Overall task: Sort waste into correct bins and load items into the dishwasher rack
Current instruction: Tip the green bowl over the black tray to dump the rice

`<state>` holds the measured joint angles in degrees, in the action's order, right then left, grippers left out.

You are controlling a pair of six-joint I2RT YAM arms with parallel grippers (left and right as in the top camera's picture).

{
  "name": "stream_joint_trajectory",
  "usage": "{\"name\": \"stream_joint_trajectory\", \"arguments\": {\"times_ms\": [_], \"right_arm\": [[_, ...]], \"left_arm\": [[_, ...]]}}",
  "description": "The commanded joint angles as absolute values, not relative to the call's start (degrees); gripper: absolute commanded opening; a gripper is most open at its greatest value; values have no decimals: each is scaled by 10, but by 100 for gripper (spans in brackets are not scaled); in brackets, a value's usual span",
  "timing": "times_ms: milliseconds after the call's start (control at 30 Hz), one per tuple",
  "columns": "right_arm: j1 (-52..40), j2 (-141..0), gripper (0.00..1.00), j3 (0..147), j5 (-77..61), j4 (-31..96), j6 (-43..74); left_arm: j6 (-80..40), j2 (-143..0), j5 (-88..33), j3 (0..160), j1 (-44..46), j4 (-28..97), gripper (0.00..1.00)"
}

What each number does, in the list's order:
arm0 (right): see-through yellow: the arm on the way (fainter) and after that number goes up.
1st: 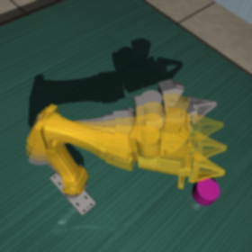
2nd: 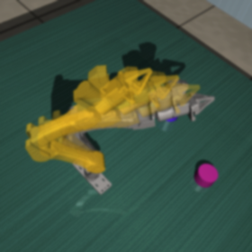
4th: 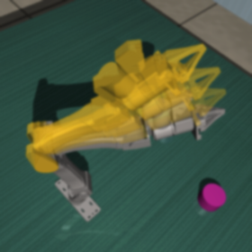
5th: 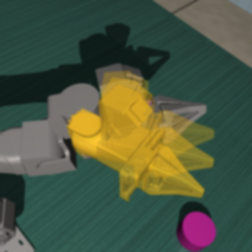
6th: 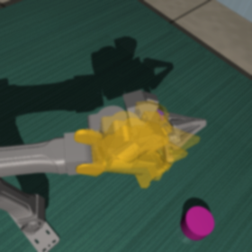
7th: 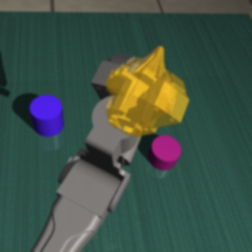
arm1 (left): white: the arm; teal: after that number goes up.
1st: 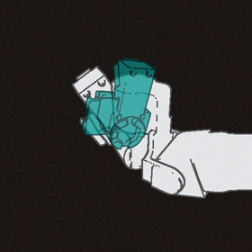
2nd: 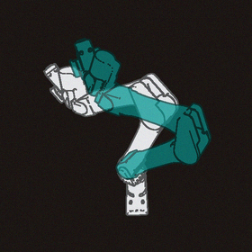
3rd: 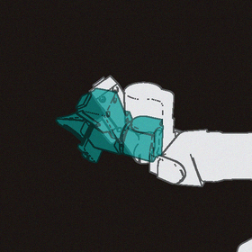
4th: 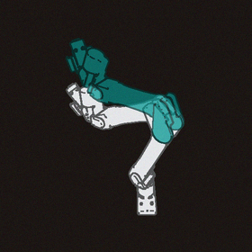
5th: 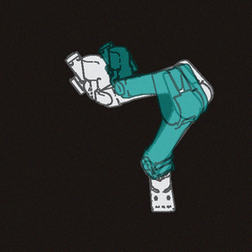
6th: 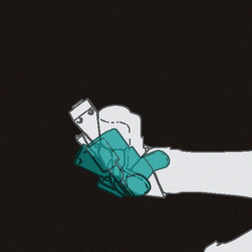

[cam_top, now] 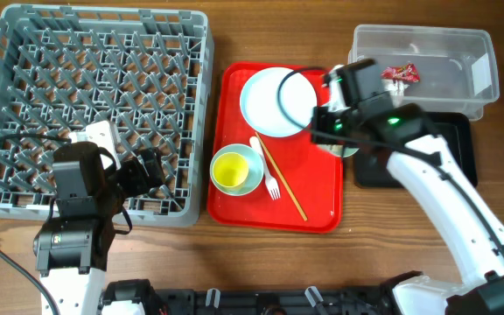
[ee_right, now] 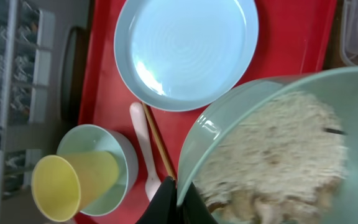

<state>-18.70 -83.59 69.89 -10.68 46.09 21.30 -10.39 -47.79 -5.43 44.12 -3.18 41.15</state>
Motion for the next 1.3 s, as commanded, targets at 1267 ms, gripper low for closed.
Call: {"name": "stream_joint_trajectory", "arguments": {"times_ms": [1267], "right_arm": [[337, -1078, 4, 622, -929, 441, 107]], "left_arm": [[-109, -477, -57, 452, -34, 410, 100]]}}
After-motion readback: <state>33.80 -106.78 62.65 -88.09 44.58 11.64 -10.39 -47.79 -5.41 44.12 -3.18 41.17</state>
